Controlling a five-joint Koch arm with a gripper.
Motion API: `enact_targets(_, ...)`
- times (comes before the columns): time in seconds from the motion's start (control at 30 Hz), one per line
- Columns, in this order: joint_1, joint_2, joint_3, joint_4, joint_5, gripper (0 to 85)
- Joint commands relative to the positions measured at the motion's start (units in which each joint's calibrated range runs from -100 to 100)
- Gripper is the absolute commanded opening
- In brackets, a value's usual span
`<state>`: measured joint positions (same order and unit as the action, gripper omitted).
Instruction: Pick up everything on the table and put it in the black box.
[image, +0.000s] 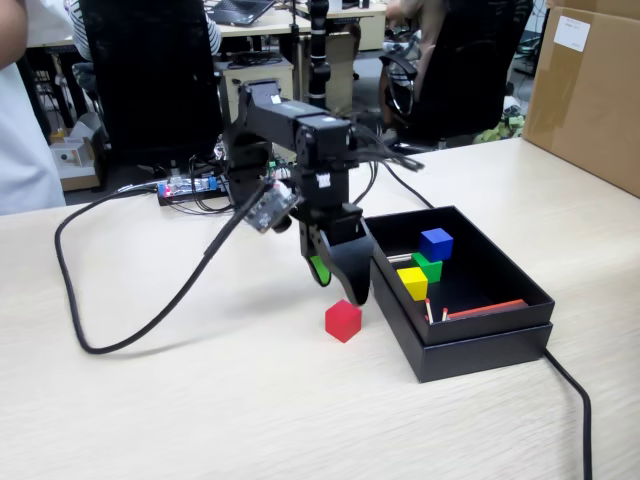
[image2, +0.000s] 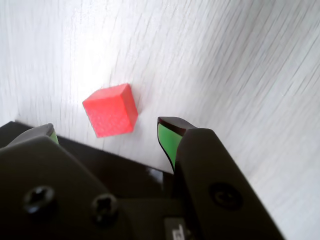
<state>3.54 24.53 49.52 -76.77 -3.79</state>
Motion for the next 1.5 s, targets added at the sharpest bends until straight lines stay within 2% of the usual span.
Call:
enact_targets(0.0,-0.29,2.95,8.32,-0.33,-0.63,41.9)
enact_targets(0.37,-0.24,12.82,12.49,-0.33,-0.98,40.2)
enact_targets(0.57,-0.29,13.74,12.58,-0.33,0.00,15.6)
enact_targets(0.6,-0.29,13.28,12.58,-0.33,0.10,14.1)
enact_targets(0.67,-0.34,12.13,12.22,-0.33,0.24,14.1)
enact_targets(0.87,0.78,-8.75,6.96,-0.42,0.49,14.1)
enact_targets(1.03,5.13,-22.64,8.32,-0.42,0.54,14.1)
enact_targets(1.07,7.33,-24.13,9.05,-0.42,0.88,14.1)
enact_targets(1.23,11.53,-17.01,9.41,-0.42,4.25,14.1)
enact_targets(1.47,11.82,-3.13,12.58,-0.42,5.76,14.2)
